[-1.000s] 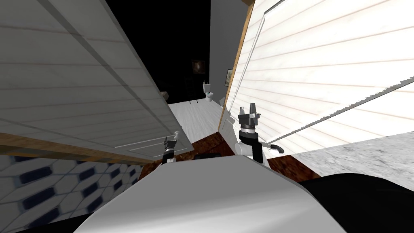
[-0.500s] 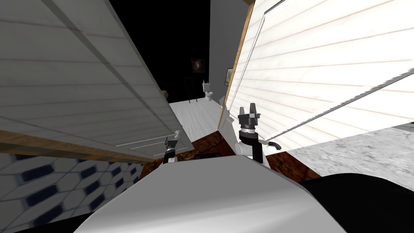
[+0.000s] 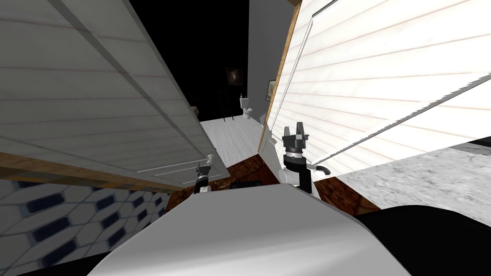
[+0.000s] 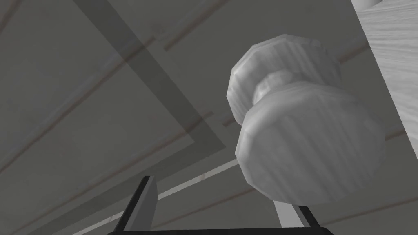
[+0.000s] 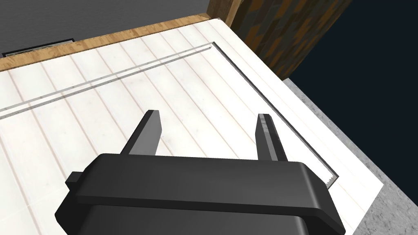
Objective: Pull the door open
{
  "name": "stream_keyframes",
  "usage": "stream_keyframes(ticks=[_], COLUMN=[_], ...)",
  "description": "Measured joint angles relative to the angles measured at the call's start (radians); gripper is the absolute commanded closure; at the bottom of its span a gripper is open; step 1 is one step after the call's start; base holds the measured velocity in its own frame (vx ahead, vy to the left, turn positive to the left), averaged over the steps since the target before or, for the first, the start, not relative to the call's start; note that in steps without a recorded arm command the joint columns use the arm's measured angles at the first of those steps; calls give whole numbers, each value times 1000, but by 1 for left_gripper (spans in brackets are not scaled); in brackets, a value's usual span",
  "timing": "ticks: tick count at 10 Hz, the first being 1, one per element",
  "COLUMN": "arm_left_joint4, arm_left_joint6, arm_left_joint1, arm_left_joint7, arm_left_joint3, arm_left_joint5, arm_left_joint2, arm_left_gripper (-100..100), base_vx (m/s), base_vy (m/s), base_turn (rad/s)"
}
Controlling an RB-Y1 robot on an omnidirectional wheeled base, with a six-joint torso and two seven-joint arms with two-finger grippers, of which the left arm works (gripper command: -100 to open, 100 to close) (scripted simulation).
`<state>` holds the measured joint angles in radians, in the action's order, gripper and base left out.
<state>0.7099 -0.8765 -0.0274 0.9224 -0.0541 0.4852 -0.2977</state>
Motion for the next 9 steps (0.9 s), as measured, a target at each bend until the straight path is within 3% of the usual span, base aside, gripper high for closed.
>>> stream_keyframes(ticks=[2,4,5,7,9], arm_left_joint4=[-86,-8,15,47,43], arm_left_joint6=[-31,7,9,18,18], arm_left_joint1=[51,9,12,10,16], arm_left_joint7=[58,45,40,84,135], arm_left_joint3=[-17,-24,-26,-39,-50], arm_left_joint5=[13,15,13,39,57], arm_left_joint2=[9,24,30,36,41], arm_left_gripper=[-100,-100,-100,-100,-100], base_vx=[-30,2,-44,-70,-75], base_vy=[0,-47,-34,15,31], base_turn=[-44,-39,-19,-27,-29])
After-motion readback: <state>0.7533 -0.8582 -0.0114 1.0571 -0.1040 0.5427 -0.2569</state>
